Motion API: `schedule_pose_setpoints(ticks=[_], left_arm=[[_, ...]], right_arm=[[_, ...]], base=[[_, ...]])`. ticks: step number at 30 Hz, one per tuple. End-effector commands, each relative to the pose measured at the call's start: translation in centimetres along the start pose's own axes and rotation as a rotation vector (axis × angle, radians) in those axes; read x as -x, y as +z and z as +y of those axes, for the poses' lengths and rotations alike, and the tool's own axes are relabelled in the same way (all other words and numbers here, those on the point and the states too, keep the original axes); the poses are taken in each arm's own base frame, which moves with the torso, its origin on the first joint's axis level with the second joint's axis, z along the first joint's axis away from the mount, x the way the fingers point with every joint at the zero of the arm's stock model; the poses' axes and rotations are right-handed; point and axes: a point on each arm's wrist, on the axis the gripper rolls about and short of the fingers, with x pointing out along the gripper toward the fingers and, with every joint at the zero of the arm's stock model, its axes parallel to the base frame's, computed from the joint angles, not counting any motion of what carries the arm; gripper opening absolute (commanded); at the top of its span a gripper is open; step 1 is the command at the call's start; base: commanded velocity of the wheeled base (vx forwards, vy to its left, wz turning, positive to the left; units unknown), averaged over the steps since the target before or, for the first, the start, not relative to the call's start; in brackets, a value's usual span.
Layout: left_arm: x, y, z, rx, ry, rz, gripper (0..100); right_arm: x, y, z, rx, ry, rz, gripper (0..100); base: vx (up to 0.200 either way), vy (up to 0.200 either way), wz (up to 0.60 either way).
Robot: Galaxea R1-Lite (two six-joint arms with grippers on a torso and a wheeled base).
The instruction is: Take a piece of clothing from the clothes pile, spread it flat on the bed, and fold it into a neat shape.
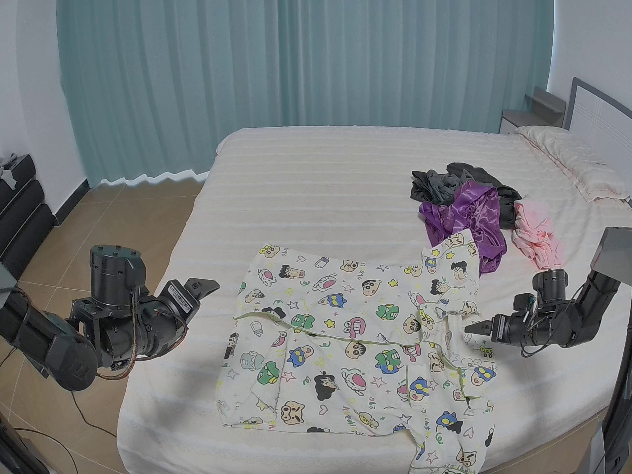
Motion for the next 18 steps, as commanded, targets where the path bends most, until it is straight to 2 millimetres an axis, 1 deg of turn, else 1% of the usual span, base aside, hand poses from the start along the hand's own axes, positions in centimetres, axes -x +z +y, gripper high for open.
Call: schedule_pose_setpoints(ticks=[1, 2, 6, 8, 11, 12, 13, 18], left_arm=[[0.0, 0.1, 0.0, 0.003, 0.001, -0.006, 100], [-0.1, 0.2, 0.0, 0.003, 0.0, -0.007, 100], [0.0, 0.2, 0.0, 0.003, 0.001, -0.006, 100], [-0.1, 0.2, 0.0, 0.003, 0.003, -0.006, 100], [-0.1, 0.2, 0.0, 0.003, 0.003, -0.006, 100], [-0.1, 0.2, 0.0, 0.003, 0.003, -0.006, 100], [0.0, 0.2, 0.0, 0.003, 0.001, -0.006, 100], [0.0, -0.1, 0.1, -0.004, 0.003, 0.003, 100]], right_arm=[[-2.2, -0.7, -0.2, -0.019, 0.003, 0.042, 0], [-2.6, -0.8, -0.2, -0.018, 0.003, 0.046, 0], [-2.9, -0.9, -0.5, -0.024, -0.024, 0.043, 0], [-2.8, -0.9, -0.6, -0.028, -0.034, 0.044, 0], [-1.7, -1.1, -1.1, -0.048, -0.054, 0.037, 0], [-1.7, -1.1, -1.1, -0.048, -0.054, 0.037, 0], [-0.3, -0.8, -1.5, -0.062, -0.068, 0.018, 0], [3.1, -0.6, -2.7, -0.106, -0.111, -0.022, 0]], base=[[0.0, 0.0, 0.0], [0.0, 0.0, 0.0], [0.0, 0.0, 0.0], [0.0, 0.0, 0.0], [0.0, 0.0, 0.0], [0.0, 0.0, 0.0], [0.0, 0.0, 0.0], [0.0, 0.0, 0.0]])
